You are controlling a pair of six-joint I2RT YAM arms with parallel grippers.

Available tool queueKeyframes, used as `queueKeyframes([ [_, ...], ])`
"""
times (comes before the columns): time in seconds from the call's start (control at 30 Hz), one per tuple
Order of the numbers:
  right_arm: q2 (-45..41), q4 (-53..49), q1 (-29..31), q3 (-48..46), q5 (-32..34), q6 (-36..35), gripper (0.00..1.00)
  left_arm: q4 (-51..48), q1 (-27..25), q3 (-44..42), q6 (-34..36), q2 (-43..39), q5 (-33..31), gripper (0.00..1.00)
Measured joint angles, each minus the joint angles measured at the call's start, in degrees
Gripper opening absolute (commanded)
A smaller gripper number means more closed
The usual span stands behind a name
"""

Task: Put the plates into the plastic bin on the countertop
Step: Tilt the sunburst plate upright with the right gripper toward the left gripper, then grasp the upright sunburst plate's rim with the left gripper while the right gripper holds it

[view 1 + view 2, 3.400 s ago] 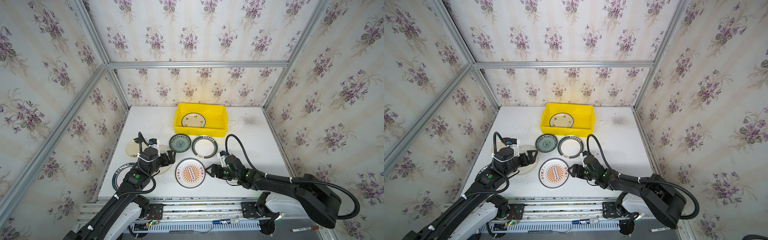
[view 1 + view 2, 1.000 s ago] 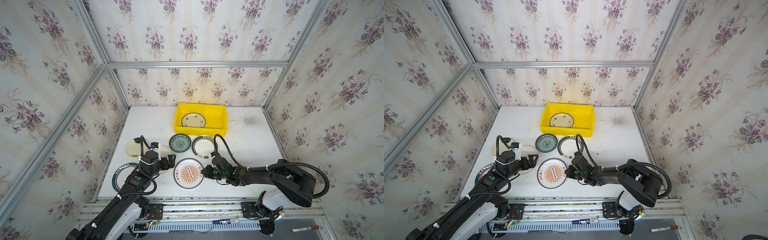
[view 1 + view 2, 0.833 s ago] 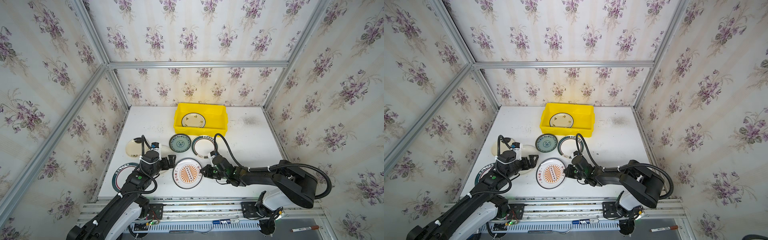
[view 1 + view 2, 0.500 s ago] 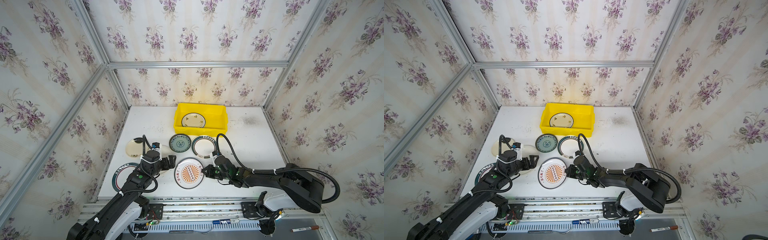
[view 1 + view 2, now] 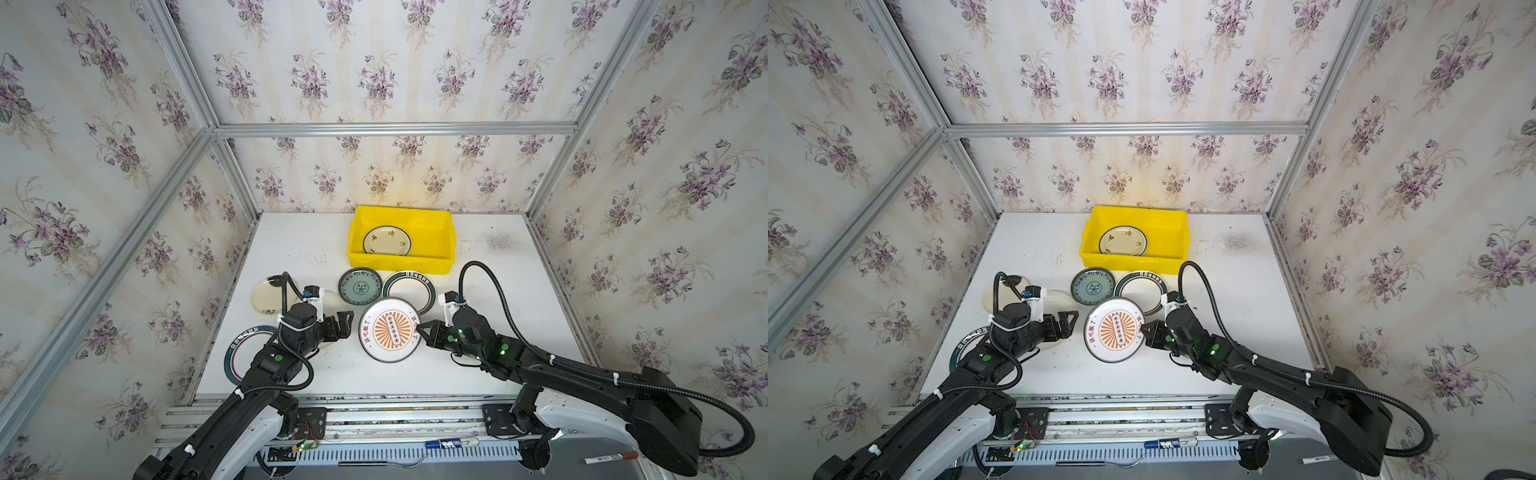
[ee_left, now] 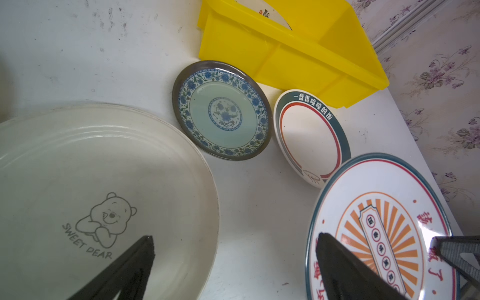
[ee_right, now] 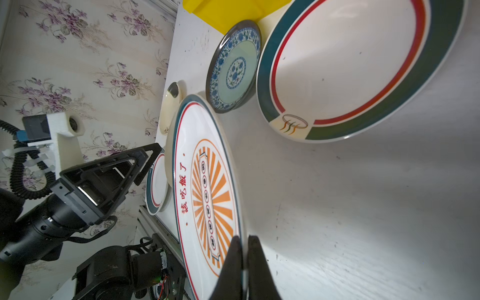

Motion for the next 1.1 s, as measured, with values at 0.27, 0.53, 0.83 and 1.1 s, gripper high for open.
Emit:
queueKeyframes([
  [0.27,-3.41,-2.14,-3.28,0.15,-1.01,-0.55,0.00,7.74,-0.04,-1.22,-6.25,2.60,9.14,0.98],
  [0.53,-1.64,-0.66,-4.72,0.44,-4.52,-0.52,0.00,15.06,-1.49,-2.25,-11.50,3.89,14.47,0.82],
  [0.83,-0.98,2.91,-5.05,0.46,-6.88,-0.52,0.00,19.56,-3.21,-2.27,-14.86,7.54,15.65,0.56],
  [1.1,-1.73,3.93,-5.46,0.44,-6.86,-0.52,0.00,22.40,-4.96,-1.29,-17.20,11.54,16.68,0.35],
])
